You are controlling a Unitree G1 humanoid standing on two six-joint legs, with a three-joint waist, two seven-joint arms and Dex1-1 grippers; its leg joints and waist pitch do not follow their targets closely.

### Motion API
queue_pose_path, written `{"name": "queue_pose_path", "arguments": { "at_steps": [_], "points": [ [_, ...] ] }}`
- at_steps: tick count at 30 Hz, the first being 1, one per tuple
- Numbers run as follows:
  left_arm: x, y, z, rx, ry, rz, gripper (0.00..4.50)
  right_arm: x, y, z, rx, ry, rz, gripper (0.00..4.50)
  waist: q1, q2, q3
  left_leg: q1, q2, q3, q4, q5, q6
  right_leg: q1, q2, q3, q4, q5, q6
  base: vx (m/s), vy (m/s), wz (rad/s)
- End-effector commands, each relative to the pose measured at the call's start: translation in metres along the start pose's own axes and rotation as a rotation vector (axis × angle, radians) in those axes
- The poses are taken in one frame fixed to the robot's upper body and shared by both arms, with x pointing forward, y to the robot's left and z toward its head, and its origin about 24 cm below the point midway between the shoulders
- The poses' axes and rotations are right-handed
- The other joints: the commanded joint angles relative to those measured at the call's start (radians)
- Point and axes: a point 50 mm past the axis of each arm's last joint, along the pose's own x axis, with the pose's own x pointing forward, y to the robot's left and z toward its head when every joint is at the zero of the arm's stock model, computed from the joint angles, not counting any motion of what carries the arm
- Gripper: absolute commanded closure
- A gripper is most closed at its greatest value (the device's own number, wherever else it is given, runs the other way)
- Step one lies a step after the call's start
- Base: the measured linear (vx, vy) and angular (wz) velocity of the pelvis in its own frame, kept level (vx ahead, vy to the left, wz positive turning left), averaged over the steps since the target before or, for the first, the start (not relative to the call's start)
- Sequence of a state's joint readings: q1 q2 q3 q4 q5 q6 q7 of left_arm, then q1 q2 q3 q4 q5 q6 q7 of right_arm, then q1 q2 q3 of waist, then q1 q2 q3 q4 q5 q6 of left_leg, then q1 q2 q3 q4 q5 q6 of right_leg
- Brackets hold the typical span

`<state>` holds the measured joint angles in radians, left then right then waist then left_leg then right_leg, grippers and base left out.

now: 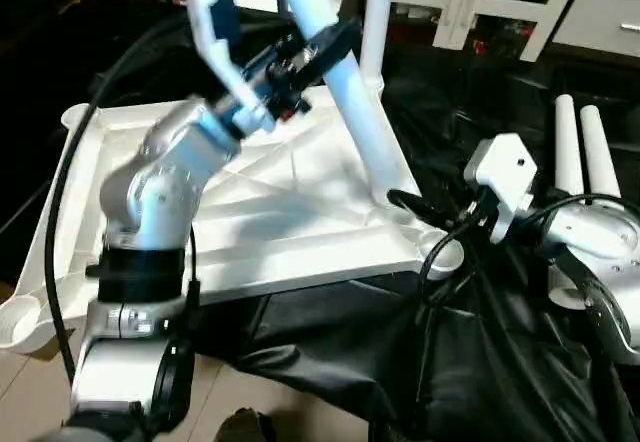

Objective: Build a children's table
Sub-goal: Insert table leg to table base

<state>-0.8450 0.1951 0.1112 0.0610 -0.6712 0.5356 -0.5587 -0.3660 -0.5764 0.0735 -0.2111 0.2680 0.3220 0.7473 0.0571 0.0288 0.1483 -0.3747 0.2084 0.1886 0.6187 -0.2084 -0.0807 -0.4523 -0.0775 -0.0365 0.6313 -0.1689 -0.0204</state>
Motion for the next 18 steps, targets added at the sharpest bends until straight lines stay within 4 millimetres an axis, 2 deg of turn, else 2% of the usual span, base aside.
{"name": "queue_pose_path", "arguments": {
  "at_steps": [1, 5, 12, 13, 18],
  "points": [
    [0.005, -0.005, 0.009, 0.044, -0.009, -0.005, 2.85, -0.001, -0.004, 0.005, 0.007, -0.014, -0.02, 1.16, 0.001, -0.017, -0.096, 0.003, -0.002, -0.001, -0.052, 0.031, 0.153, 0.089, -0.027, 0.035, -0.047, 0.047, -0.292, 0.0, 0.0, 0.0],
    [0.01, -0.009, 0.016, 0.027, -0.051, -0.01, 2.85, 0.003, -0.005, 0.006, 0.006, -0.001, -0.021, 1.16, 0.002, -0.017, -0.096, 0.001, -0.002, 0.0, -0.051, 0.041, 0.154, 0.089, -0.028, 0.035, -0.046, 0.065, -0.299, 0.0, 0.0, 0.0],
    [0.012, -0.013, 0.017, 0.032, -0.036, -0.023, 2.85, 0.013, -0.016, 0.006, -0.023, 0.055, -0.136, 1.16, -0.002, -0.023, -0.096, 0.0, -0.006, 0.0, -0.052, 0.034, 0.138, 0.089, -0.027, 0.035, -0.05, 0.022, -0.283, 0.0, 0.0, 0.0],
    [0.012, -0.014, 0.017, 0.031, -0.036, -0.022, 2.85, 0.014, -0.017, 0.007, -0.022, 0.055, -0.142, 1.16, -0.002, -0.02, -0.098, 0.001, -0.005, 0.0, -0.051, 0.04, 0.139, 0.09, -0.028, 0.035, -0.048, 0.03, -0.286, 0.0, 0.0, 0.0],
    [0.012, -0.016, 0.015, 0.028, -0.03, -0.028, 2.85, 0.023, -0.012, 0.008, -0.005, 0.046, -0.113, 1.16, -0.001, -0.02, -0.098, 0.001, -0.004, 0.001, -0.051, 0.048, 0.15, 0.088, -0.027, 0.035, -0.046, 0.054, -0.293, 0.0, 0.0, 0.0]
  ]
}}
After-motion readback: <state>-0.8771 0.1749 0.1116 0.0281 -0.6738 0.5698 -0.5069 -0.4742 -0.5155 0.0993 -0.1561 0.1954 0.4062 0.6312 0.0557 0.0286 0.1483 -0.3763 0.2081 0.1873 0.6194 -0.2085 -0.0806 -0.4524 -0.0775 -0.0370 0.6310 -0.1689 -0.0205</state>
